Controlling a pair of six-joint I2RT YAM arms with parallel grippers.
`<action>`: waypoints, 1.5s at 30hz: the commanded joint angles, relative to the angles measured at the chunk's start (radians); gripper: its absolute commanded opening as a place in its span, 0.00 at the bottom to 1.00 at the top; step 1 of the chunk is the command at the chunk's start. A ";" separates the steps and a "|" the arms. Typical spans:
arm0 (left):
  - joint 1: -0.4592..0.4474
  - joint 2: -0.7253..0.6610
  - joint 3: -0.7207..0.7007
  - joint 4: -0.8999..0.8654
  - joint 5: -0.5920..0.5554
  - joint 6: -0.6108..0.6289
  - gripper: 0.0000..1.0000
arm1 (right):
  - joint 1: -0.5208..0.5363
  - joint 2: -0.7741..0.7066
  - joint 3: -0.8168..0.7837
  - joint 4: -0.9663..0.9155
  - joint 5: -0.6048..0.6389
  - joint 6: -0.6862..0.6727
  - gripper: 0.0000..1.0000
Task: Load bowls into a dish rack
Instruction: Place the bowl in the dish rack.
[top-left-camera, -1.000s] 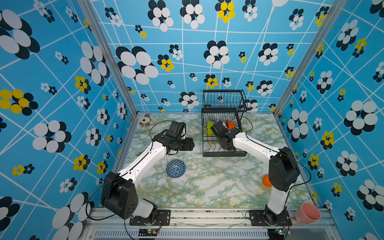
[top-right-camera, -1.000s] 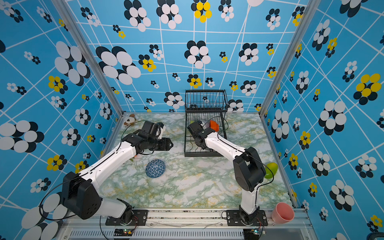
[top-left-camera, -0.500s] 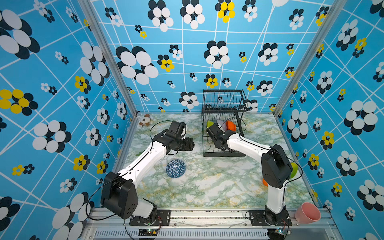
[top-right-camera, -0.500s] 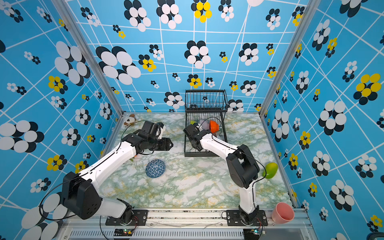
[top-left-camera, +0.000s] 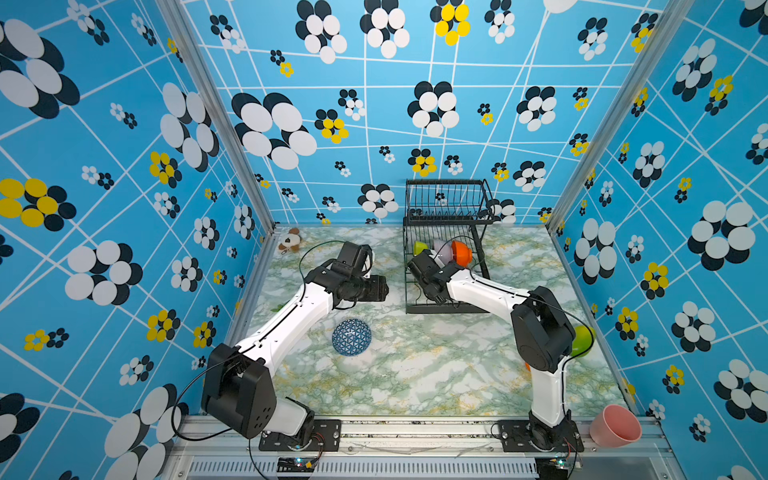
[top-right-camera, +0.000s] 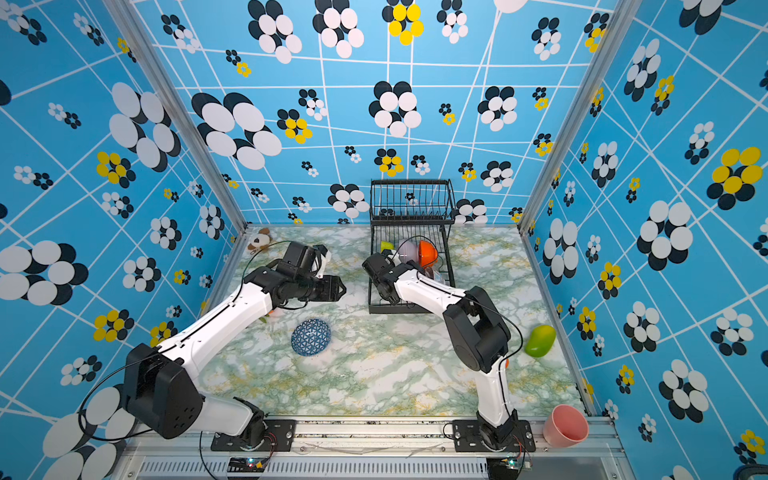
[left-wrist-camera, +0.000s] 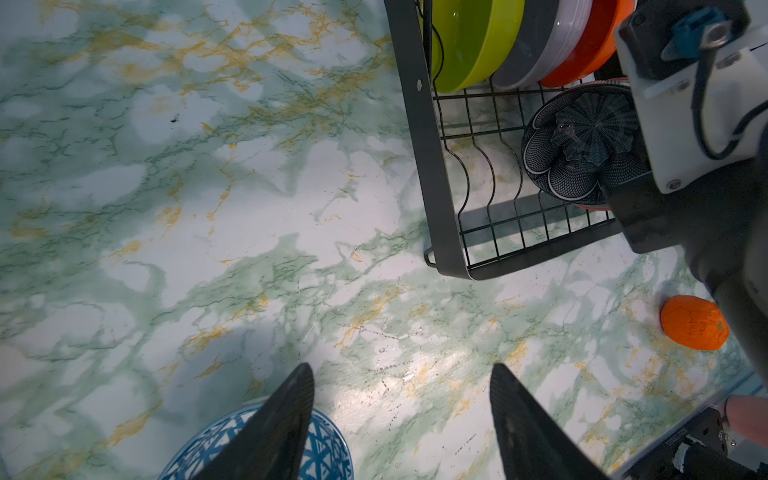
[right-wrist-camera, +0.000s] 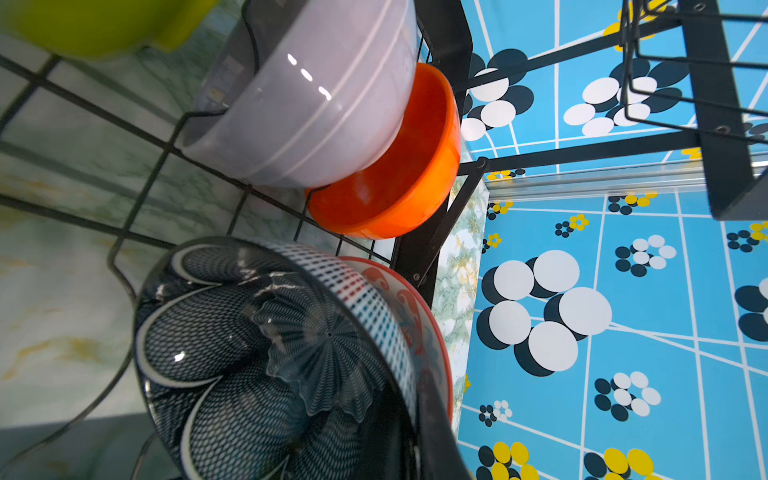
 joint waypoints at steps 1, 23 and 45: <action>0.011 -0.011 -0.004 0.002 -0.015 0.000 0.69 | 0.011 0.025 0.037 0.031 0.072 -0.021 0.00; 0.013 -0.017 -0.005 0.002 -0.025 0.002 0.69 | 0.061 0.116 0.055 0.070 0.134 -0.091 0.00; 0.020 -0.013 -0.007 0.002 -0.028 0.004 0.69 | 0.085 0.190 0.103 0.054 0.109 -0.075 0.00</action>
